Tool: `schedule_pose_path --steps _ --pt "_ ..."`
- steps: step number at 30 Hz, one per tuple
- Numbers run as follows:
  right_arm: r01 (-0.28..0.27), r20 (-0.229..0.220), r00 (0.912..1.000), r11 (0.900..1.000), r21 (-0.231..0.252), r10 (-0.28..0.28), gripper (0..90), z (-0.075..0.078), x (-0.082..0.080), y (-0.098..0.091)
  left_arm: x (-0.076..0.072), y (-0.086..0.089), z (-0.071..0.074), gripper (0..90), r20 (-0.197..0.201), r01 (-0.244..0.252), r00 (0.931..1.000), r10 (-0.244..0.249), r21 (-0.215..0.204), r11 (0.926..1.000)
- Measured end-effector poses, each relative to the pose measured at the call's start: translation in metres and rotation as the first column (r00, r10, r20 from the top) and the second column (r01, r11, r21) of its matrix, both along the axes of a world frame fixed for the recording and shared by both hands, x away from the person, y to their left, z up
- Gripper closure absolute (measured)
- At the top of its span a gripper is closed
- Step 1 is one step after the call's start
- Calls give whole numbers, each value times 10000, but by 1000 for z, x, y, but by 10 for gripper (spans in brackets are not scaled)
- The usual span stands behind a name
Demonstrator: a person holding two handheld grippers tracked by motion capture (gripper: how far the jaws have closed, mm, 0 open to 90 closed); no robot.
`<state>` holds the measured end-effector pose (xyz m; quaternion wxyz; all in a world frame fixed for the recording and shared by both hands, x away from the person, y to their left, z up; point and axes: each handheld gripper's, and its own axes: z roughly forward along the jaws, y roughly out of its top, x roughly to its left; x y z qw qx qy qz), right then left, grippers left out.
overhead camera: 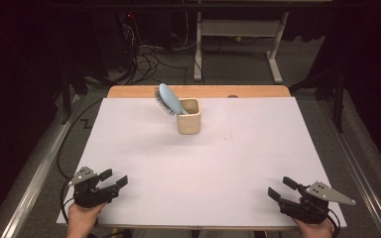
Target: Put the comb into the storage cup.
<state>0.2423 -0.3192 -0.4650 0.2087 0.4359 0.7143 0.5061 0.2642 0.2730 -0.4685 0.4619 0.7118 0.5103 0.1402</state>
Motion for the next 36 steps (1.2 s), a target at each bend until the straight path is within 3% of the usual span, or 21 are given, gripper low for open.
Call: schedule_pose_path --steps 17,22,36 --pt "-7 -6 10000 10000 -2 7 284 0 0 0 -3 -1 -4 283 -17 -149 9999 149 75 9999" --pt "-25 3 10000 10000 0 25 284 0 0 0 -4 -3 -5 284 14 -161 9999 161 285 9995" --pt "-65 -6 10000 10000 -15 65 284 0 0 1 -2 -6 -9 282 -243 -66 9997 76 406 9992"
